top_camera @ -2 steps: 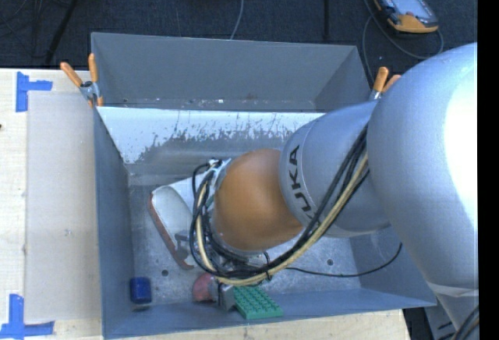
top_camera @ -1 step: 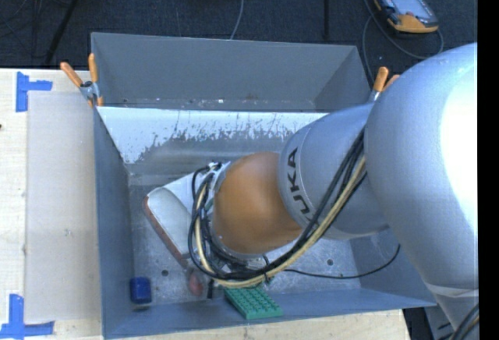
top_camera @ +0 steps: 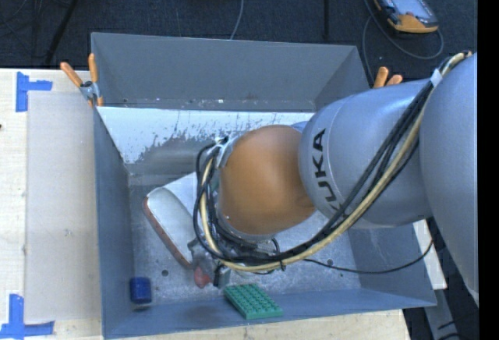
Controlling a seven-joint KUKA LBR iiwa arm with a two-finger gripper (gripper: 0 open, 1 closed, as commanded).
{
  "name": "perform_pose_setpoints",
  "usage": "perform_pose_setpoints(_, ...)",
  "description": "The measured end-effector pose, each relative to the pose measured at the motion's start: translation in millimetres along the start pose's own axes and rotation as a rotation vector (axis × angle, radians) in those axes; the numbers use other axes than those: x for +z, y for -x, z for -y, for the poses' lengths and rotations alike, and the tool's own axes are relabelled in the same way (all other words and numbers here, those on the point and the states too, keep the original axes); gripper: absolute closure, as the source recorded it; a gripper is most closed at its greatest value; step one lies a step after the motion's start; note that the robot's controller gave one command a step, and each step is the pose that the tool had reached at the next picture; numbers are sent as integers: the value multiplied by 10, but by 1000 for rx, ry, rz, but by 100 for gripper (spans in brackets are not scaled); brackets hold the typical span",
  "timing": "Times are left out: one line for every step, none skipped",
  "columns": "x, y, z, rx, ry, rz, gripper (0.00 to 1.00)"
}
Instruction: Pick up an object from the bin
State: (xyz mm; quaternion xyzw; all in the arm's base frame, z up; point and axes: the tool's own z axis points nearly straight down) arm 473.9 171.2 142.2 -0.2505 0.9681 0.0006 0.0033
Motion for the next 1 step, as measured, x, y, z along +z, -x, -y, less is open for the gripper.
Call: perform_pose_setpoints(-968,157,107,13,-1,3,100)
